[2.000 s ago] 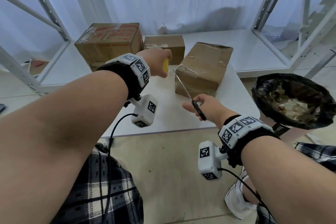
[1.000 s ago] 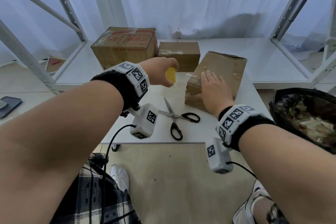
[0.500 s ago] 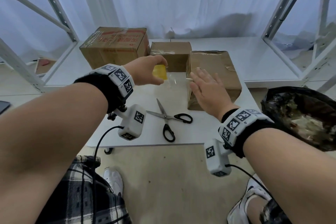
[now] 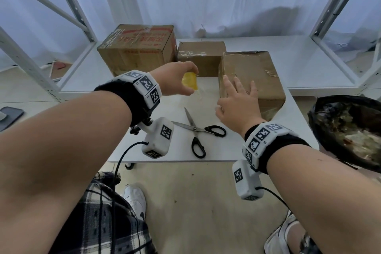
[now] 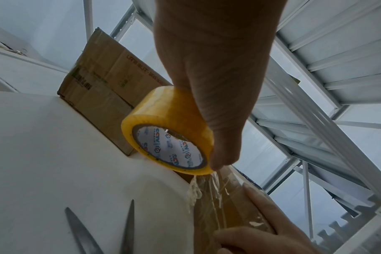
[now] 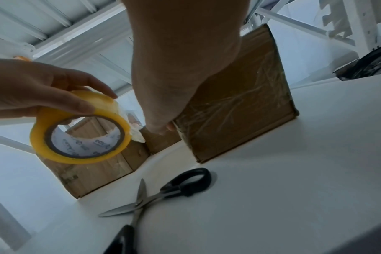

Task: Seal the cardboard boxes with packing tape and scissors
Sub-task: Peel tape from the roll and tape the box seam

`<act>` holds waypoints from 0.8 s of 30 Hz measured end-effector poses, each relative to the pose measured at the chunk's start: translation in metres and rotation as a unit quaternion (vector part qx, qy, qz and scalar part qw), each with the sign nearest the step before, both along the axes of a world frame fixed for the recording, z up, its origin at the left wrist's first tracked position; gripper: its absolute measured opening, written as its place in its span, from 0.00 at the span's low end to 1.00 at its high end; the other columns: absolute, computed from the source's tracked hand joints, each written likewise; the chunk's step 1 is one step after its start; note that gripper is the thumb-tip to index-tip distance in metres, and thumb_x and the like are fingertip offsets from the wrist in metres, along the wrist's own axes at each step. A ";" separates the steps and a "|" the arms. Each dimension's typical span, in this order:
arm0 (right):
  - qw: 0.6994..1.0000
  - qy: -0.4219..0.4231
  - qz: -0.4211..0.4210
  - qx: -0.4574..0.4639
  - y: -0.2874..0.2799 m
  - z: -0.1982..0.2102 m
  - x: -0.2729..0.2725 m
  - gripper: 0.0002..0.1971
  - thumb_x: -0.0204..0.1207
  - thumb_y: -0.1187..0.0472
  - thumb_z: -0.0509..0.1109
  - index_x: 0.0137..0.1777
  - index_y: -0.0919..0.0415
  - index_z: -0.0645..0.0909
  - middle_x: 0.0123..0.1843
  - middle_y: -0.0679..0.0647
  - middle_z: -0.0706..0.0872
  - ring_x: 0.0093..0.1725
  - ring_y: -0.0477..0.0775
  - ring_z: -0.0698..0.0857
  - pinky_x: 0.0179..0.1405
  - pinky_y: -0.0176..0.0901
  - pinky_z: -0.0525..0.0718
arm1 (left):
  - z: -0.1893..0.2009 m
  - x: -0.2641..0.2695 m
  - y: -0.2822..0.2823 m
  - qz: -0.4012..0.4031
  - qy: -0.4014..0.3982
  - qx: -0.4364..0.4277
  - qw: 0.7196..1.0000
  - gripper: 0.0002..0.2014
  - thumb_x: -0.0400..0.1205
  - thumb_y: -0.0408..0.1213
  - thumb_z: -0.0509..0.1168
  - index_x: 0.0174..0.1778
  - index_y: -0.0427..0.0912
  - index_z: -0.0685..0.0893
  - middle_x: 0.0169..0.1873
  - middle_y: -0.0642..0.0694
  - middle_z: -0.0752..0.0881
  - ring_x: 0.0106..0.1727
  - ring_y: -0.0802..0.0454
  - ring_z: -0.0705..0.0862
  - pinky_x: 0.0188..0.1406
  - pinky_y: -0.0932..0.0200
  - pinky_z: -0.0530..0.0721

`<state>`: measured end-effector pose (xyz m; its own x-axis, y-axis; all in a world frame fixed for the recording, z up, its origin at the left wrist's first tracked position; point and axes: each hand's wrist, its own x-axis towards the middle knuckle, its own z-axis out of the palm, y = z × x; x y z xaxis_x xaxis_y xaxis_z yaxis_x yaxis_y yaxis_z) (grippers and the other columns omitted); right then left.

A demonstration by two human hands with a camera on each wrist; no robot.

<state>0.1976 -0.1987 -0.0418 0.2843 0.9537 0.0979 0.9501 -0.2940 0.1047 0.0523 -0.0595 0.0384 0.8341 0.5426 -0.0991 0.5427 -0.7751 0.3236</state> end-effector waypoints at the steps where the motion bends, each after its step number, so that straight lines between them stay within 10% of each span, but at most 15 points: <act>1: 1.000 -0.009 -0.002 -0.027 0.001 0.002 0.000 0.18 0.83 0.45 0.53 0.58 0.46 0.84 0.87 0.56 0.48 0.85 0.64 0.49 0.77 0.77 0.45 | 0.000 0.000 0.000 -0.001 0.000 0.000 1.000 0.28 0.78 0.43 0.72 0.73 0.48 0.72 0.69 0.47 0.77 0.64 0.48 0.79 0.58 0.59 0.76; 4: 0.998 0.018 0.003 -0.060 0.003 0.005 0.003 0.28 0.82 0.35 0.46 0.82 0.37 0.55 0.87 0.55 0.39 0.85 0.67 0.44 0.76 0.79 0.42 | 0.001 -0.001 -0.001 -0.002 -0.003 -0.001 1.000 0.28 0.78 0.43 0.72 0.73 0.48 0.72 0.69 0.47 0.77 0.62 0.50 0.78 0.55 0.61 0.74; 7: 0.989 0.144 -0.034 0.007 0.005 0.011 0.002 0.33 0.83 0.36 0.40 0.82 0.42 0.29 0.87 0.53 0.39 0.85 0.62 0.45 0.77 0.72 0.38 | 0.002 -0.001 -0.002 -0.004 -0.006 -0.003 1.000 0.27 0.78 0.43 0.72 0.73 0.49 0.72 0.68 0.48 0.77 0.57 0.54 0.76 0.54 0.62 0.72; 11: 0.992 0.116 -0.051 -0.013 0.009 0.008 0.002 0.27 0.88 0.55 0.44 0.85 0.52 0.42 0.87 0.53 0.45 0.86 0.54 0.44 0.80 0.68 0.38 | 0.003 -0.001 -0.004 -0.008 -0.011 -0.018 1.000 0.26 0.78 0.43 0.72 0.72 0.50 0.73 0.67 0.49 0.78 0.55 0.53 0.78 0.51 0.62 0.74; 16: 0.956 0.262 -0.035 0.127 0.009 0.026 -0.003 0.41 0.79 0.53 0.64 0.85 0.59 0.44 0.87 0.55 0.51 0.85 0.52 0.48 0.81 0.56 0.34 | 0.006 -0.006 -0.004 -0.012 -0.025 -0.028 0.999 0.26 0.77 0.42 0.72 0.72 0.51 0.73 0.58 0.55 0.76 0.51 0.53 0.79 0.46 0.65 0.73; 20: 0.910 0.381 0.034 0.162 0.015 0.029 -0.033 0.48 0.76 0.50 0.73 0.85 0.58 0.44 0.83 0.55 0.63 0.83 0.57 0.59 0.82 0.55 0.58 | 0.010 -0.015 -0.003 -0.020 -0.042 -0.042 0.998 0.26 0.77 0.41 0.73 0.71 0.51 0.74 0.54 0.59 0.76 0.44 0.63 0.77 0.38 0.73 0.71; 24: 0.907 0.376 -0.002 0.188 0.025 0.020 -0.050 0.34 0.81 0.64 0.67 0.84 0.59 0.55 0.58 0.57 0.84 0.59 0.54 0.82 0.63 0.45 0.80 | 0.012 -0.027 -0.002 -0.020 -0.041 -0.047 0.998 0.26 0.77 0.39 0.73 0.70 0.51 0.75 0.55 0.58 0.77 0.44 0.65 0.77 0.39 0.74 0.72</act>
<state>0.1477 -0.1739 -0.0214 0.4093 0.8919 0.1922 0.7100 -0.1791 -0.6811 0.0253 -0.0615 0.0507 0.8623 0.5005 -0.0775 0.4804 -0.7598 0.4381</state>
